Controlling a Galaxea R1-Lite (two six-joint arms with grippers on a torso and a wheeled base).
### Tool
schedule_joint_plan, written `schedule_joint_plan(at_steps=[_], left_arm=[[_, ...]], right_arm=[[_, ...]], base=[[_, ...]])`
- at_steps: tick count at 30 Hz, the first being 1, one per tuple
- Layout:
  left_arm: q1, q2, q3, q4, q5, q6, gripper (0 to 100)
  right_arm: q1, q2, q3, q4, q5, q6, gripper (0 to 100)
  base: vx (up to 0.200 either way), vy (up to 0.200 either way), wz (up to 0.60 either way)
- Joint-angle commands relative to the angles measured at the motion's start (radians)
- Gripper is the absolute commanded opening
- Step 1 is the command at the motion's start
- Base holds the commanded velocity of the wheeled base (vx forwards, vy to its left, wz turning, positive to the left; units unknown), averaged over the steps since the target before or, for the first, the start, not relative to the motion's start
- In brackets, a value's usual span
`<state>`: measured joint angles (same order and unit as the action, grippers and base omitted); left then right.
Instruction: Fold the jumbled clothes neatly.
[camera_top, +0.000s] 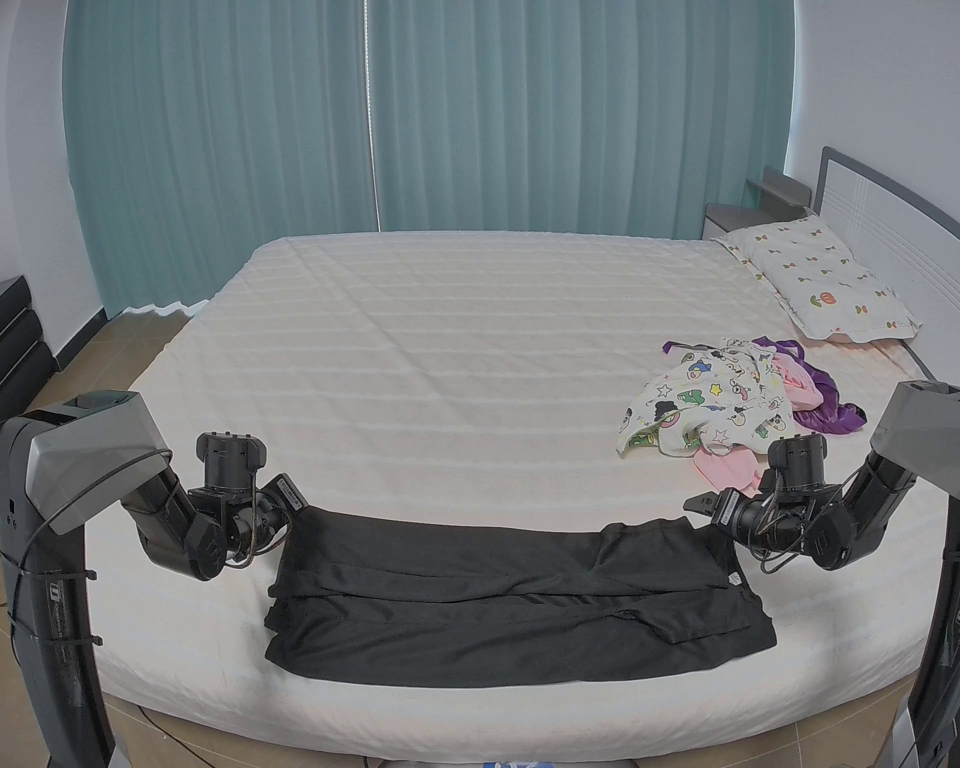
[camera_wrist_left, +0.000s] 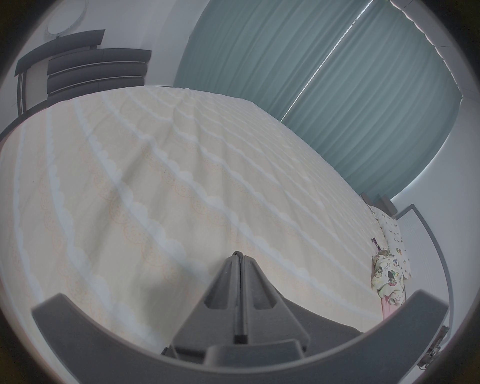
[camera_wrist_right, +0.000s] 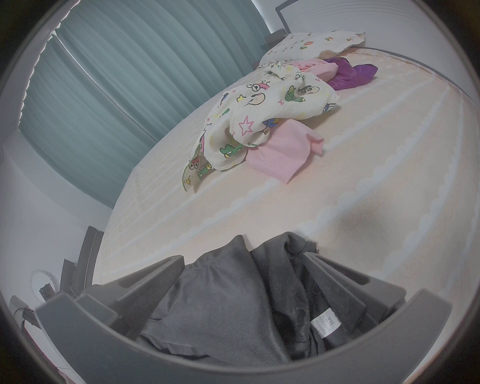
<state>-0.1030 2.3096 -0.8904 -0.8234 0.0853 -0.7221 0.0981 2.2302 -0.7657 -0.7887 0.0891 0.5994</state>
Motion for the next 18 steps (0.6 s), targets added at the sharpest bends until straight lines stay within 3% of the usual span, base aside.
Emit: schedule_joint_plan(at_steps=[1,17,18], left_arm=[[0.000,0.001,-0.001,0.000,0.001,0.000,0],[0.002,0.001,0.002,0.001,0.001,0.000,0],[0.002,0.001,0.002,0.001,0.001,0.000,0]], right_arm=[[-0.008,0.020,-0.010,-0.001,0.001,0.000,100],[-0.003,0.140,-0.156,0.060,-0.009,0.002,100],[-0.003,0.149,-0.168,0.060,-0.012,0.003,0]], base=[[0.000,0.000,0.00],[0.000,0.000,0.00],[0.000,0.000,0.00]])
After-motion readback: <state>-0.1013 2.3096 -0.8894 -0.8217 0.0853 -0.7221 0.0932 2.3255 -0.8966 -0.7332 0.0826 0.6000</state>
